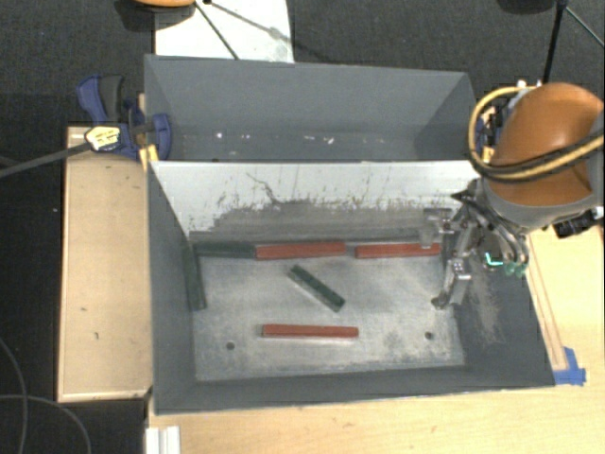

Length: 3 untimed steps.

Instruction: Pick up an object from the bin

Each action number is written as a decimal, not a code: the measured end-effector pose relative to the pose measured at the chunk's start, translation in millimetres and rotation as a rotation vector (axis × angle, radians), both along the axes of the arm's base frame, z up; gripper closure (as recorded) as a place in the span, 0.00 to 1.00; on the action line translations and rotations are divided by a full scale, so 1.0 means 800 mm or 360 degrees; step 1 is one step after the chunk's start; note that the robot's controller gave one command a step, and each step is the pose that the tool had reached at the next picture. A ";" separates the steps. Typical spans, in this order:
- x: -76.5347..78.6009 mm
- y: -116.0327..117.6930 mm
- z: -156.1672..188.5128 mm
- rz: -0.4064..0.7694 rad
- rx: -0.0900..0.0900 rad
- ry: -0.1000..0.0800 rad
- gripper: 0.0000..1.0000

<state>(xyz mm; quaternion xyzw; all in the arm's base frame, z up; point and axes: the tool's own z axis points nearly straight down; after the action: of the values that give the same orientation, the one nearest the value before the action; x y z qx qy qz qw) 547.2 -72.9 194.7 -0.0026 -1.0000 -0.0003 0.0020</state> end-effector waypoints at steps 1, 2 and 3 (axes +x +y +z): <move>0.002 0.000 0.004 0.0004 -0.0002 -0.0011 0.00; 0.022 0.088 -0.079 0.0143 -0.0001 -0.0018 0.00; 0.019 0.128 -0.086 -0.0017 0.0001 -0.0004 0.00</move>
Offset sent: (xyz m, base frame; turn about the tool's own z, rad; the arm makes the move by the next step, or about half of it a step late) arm 0.0280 0.1333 -0.1247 -0.1666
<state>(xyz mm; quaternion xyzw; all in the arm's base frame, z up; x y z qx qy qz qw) 562.1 29.3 126.2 -0.0080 -1.0000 -0.0006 0.0008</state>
